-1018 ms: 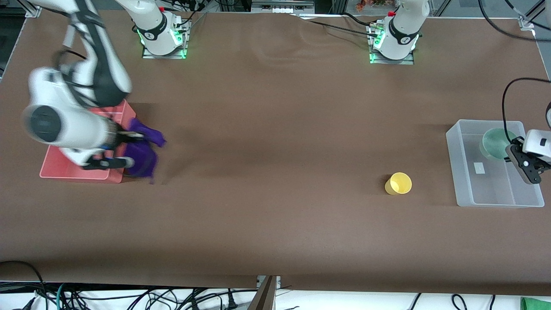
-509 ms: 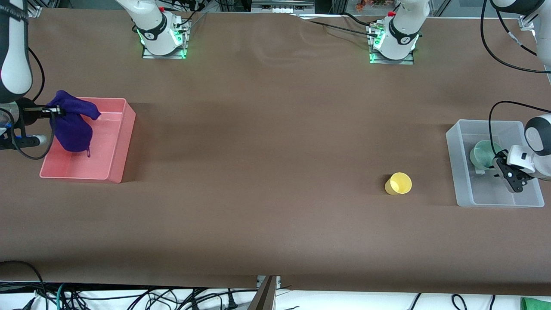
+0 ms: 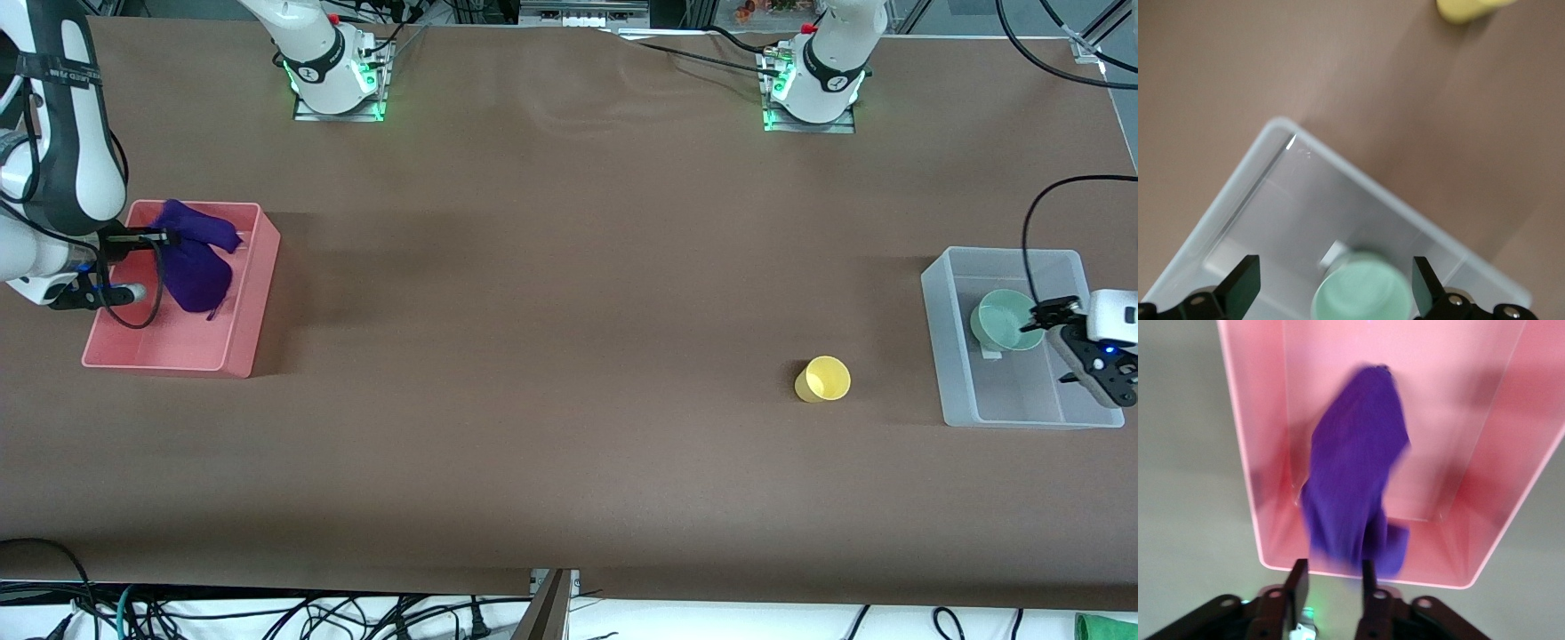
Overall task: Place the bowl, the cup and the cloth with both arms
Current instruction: 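Release the cloth in the pink bin while the left gripper releases the bowl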
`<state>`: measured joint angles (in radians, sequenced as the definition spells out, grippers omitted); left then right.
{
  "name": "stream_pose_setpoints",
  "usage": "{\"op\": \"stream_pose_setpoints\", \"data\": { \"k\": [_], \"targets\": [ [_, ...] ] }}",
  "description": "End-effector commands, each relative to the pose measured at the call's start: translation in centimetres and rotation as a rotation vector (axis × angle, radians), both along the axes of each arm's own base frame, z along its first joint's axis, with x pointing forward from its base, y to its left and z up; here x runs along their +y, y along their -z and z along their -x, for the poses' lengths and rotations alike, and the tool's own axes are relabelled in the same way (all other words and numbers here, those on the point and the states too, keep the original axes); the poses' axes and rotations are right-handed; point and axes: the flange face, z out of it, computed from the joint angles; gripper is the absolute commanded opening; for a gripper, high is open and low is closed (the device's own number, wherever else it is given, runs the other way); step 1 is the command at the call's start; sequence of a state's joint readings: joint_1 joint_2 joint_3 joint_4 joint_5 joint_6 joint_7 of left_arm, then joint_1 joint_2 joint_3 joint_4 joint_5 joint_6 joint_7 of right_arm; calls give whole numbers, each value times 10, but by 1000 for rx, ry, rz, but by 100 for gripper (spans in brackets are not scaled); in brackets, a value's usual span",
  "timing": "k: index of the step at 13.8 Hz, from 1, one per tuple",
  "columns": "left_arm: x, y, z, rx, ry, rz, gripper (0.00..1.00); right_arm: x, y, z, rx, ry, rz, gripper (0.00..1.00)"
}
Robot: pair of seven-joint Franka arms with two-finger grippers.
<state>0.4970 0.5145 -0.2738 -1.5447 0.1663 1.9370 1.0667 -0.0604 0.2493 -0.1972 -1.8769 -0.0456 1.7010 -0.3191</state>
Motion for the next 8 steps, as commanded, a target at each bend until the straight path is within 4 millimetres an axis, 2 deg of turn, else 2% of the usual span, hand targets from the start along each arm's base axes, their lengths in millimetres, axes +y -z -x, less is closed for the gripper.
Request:
{"op": "stream_pose_setpoints", "data": {
  "k": [1,2,4,5,6,8],
  "targets": [
    [-56,23,-7,41,-151,28,100,14,-84,-17,-102,26,-73,100],
    [-80,45,-12,69,-203,41,100,33,-113,-27,-122,-5,-88,100],
    [-112,66,-18,97,-338,85,100,75,-158,-38,-161,-89,-83,100],
    [-126,76,-20,107,-401,117,100,88,-179,-38,-188,-117,-77,100],
    [-133,88,-21,129,-458,156,99,102,-188,-37,-201,-162,-52,100],
    [-145,106,-22,191,-593,249,98,112,-226,-36,-292,-189,-19,100]
  ]
}}
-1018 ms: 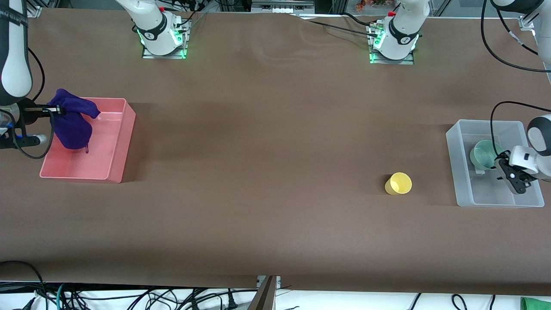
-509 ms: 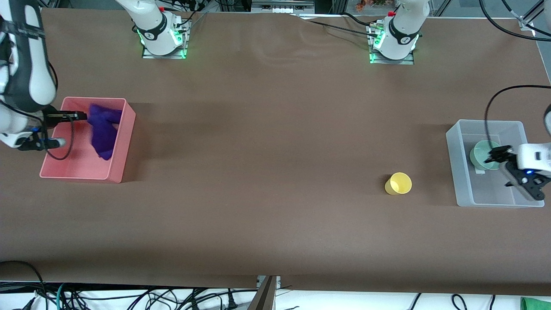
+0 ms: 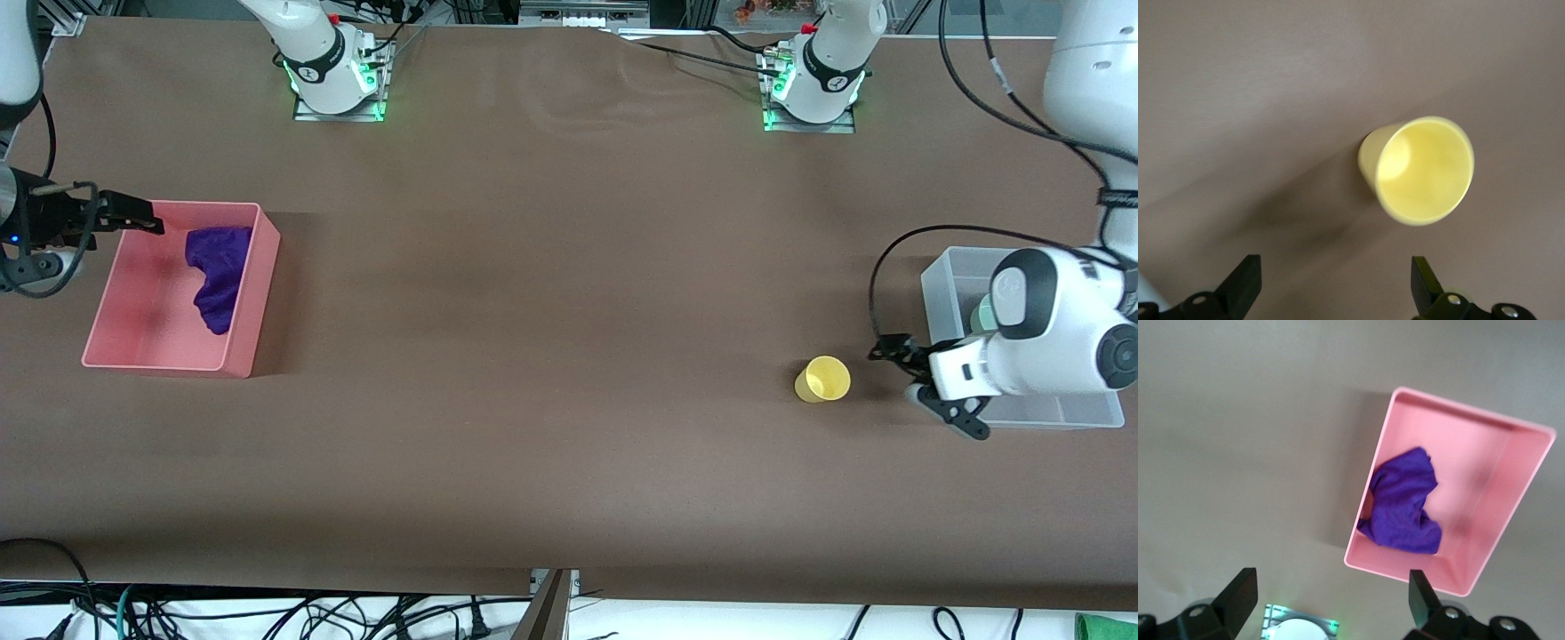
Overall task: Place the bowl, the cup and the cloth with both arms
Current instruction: 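Grasp the yellow cup with the left gripper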
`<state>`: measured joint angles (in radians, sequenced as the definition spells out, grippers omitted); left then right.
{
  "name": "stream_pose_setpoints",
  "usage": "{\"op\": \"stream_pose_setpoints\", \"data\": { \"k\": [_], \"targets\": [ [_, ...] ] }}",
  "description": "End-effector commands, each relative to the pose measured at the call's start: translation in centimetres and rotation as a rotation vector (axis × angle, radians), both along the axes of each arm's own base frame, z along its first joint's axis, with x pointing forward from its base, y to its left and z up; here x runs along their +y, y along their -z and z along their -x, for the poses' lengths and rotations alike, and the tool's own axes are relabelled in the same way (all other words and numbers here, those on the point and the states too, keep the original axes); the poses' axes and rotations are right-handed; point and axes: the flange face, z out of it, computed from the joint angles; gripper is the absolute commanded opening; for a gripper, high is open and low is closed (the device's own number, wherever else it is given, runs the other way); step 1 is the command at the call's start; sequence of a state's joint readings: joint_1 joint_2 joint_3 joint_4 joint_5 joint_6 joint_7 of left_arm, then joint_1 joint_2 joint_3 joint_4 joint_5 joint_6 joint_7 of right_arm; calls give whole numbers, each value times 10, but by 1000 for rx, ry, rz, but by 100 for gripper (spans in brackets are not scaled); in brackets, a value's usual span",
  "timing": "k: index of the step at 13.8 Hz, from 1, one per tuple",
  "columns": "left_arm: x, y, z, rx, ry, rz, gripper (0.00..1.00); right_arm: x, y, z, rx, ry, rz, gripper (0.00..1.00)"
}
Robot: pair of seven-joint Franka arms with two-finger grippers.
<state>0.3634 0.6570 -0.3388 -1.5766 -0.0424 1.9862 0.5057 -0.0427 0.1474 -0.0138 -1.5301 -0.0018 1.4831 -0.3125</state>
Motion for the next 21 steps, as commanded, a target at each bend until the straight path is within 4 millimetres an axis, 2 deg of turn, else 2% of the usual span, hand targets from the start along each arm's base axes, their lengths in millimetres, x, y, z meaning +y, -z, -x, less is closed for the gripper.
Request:
{"op": "stream_pose_setpoints", "data": {
  "k": [1,2,3,5,6,8,9,10,12,15,17,18,19,20,21],
  "targets": [
    [-5,19,-5,20,-161,74,95,1,-41,-1,-102,-14,27,100],
    [-10,27,-8,-15,-172,66,89,2,-47,-6,-145,-16,26,100],
    [-18,41,-10,-20,-171,68,69,3,-51,-7,-171,-24,28,100],
    [-28,56,-11,-20,-194,63,16,15,-53,-6,-166,-51,69,100],
    [-29,58,-11,-7,-224,56,0,16,-53,-4,-154,-41,88,100],
    [-29,55,-10,7,-250,51,0,31,-49,4,-94,90,100,100],
    [-26,54,-10,5,-251,48,0,44,-47,7,-70,111,111,100],
    [-25,49,-10,6,-244,47,0,48,-47,8,-69,120,113,100],
    [-19,13,-8,18,-177,-22,0,48,-44,7,-63,141,112,100],
    [-1,-66,9,37,-45,-189,0,38,-39,3,-56,163,113,100],
    [29,-101,25,61,86,-336,0,42,-46,-1,-73,156,109,100],
    [43,-105,31,89,147,-402,0,44,-47,-2,-76,152,108,100],
    [60,-105,35,116,217,-468,0,46,-49,-3,-81,151,107,100],
    [81,-95,43,149,292,-501,0,47,-50,-3,-84,151,106,100],
    [112,-85,52,173,320,-508,0,48,-50,-3,-84,151,106,100]
  ]
}}
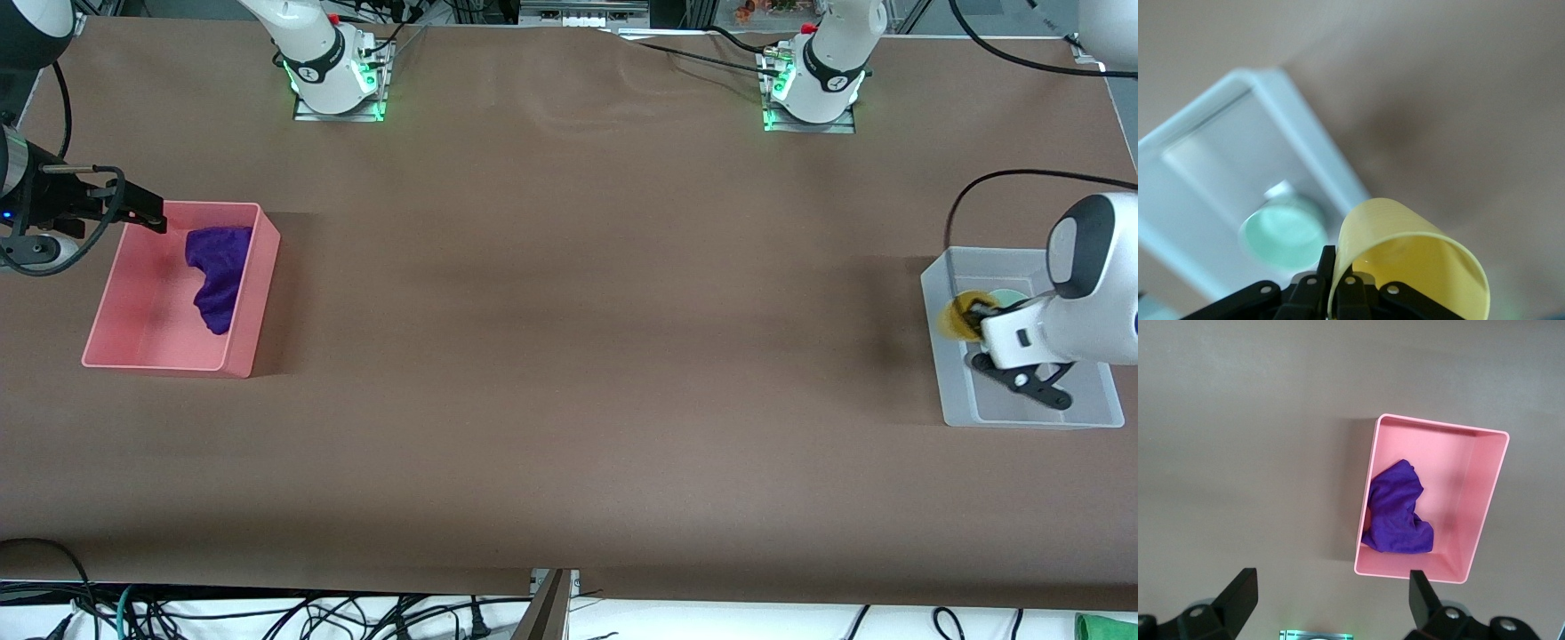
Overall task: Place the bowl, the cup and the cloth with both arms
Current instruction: 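Lower the yellow cup into the green bowl and open the left gripper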
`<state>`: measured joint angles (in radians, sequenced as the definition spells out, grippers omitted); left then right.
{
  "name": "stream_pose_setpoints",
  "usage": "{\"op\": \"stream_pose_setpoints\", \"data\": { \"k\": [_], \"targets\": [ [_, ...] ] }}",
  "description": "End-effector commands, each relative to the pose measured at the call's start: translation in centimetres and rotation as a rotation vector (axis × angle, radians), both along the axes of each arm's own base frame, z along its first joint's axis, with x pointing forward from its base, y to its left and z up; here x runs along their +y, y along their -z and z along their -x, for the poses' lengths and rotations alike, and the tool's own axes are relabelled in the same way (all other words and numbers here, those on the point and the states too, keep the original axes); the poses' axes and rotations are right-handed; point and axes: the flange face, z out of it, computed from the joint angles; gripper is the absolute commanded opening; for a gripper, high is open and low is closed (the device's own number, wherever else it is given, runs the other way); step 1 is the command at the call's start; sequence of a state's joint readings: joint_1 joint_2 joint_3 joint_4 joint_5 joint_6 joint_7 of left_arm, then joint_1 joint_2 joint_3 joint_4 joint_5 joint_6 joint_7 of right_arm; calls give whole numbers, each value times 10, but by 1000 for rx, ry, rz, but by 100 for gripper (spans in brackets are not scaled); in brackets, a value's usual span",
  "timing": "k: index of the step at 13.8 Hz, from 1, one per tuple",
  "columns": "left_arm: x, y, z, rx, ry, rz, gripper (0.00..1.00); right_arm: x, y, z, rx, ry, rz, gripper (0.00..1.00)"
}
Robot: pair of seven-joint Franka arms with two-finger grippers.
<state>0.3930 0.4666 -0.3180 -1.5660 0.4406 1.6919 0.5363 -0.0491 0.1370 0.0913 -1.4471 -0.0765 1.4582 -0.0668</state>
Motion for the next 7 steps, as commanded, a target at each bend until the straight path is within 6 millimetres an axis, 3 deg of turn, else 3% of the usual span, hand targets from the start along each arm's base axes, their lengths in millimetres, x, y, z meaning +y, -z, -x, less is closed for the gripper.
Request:
{"op": "stream_pose_setpoints", "data": {
  "k": [1,4,5,6,7],
  "targets": [
    [68,30,23,73,111,-7,0,2,-6,-4,-11,10,7,100],
    [126,68,43,35,229,78,4,3,-6,-3,-6,15,5,100],
    [136,76,50,32,270,100,67,2,-6,-3,-6,15,6,100],
    [143,78,54,30,271,116,100,2,-6,-4,-8,15,6,100],
    [141,72,53,31,296,118,100,3,-6,-3,-7,15,6,100]
  ]
}}
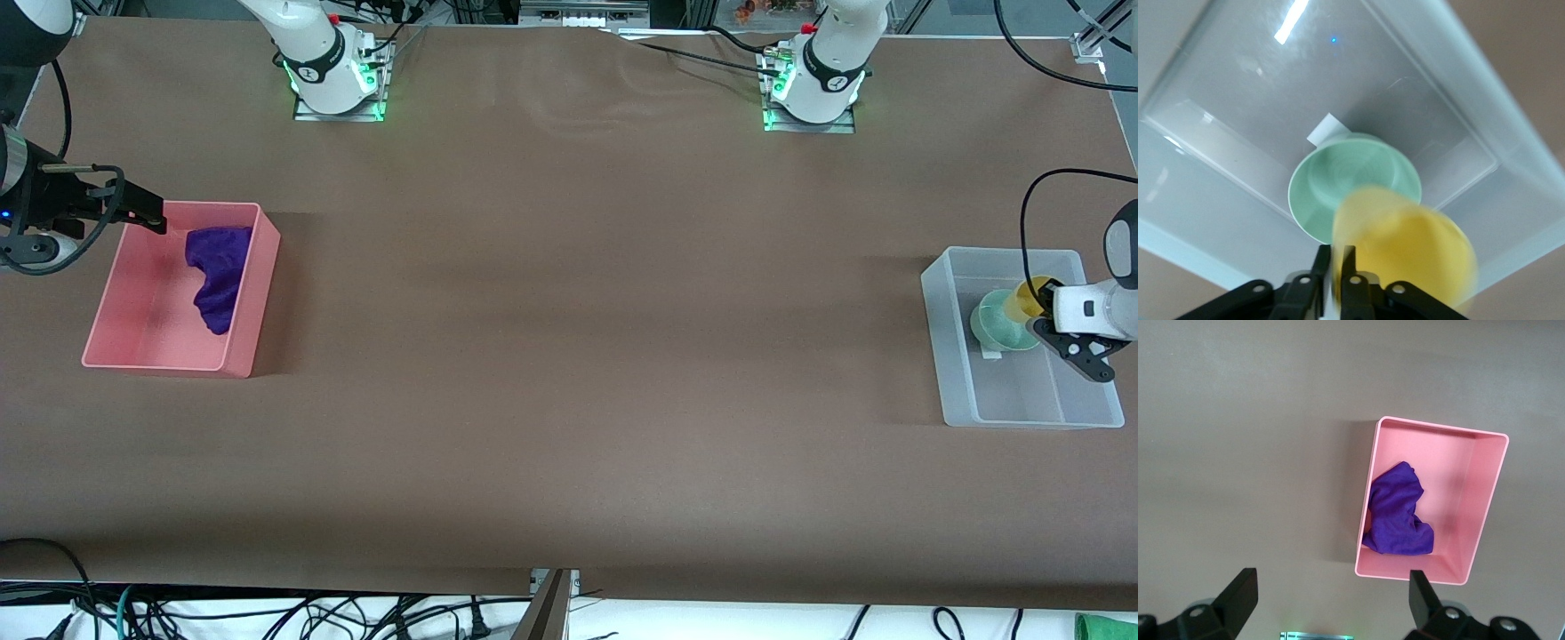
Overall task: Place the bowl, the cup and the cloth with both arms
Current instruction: 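Lower the yellow cup into the green bowl and open the left gripper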
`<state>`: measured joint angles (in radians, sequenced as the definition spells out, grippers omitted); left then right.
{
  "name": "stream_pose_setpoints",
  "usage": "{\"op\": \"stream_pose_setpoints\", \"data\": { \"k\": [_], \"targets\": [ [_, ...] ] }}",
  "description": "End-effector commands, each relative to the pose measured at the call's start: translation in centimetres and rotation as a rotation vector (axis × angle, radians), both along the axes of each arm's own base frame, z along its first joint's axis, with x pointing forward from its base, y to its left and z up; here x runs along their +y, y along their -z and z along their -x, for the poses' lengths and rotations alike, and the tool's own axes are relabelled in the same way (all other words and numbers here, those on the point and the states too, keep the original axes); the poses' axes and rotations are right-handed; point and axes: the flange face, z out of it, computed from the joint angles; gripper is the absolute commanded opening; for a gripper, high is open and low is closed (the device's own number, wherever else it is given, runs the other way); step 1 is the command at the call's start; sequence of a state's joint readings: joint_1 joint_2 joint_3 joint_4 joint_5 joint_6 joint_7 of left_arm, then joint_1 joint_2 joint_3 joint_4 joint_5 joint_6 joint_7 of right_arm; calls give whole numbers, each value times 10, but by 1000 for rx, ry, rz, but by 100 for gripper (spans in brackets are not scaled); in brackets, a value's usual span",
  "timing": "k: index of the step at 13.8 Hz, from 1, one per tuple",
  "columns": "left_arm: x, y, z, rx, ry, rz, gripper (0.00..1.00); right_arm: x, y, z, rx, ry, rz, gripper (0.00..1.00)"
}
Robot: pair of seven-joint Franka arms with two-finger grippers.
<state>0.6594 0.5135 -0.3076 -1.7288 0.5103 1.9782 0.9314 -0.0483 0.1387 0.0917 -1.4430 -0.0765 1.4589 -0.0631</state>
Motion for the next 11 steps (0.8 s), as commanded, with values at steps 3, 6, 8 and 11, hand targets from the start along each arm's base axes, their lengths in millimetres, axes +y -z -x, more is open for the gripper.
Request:
{"op": "stream_pose_setpoints", "data": {
  "k": [3,6,8,11],
  "targets": [
    [-48,-50,-18,-45,132,22,100,3,-5,-3,-3,13,5,100],
    [-105,-84,-34,-85,-3,109,100,3,-5,-3,-3,13,5,100],
    [-145,-104,-44,-112,-160,141,100,4,-5,-3,-3,11,5,100],
    [-219,-137,-49,-140,-385,112,100,4,-5,-3,-3,11,5,100]
  ]
}}
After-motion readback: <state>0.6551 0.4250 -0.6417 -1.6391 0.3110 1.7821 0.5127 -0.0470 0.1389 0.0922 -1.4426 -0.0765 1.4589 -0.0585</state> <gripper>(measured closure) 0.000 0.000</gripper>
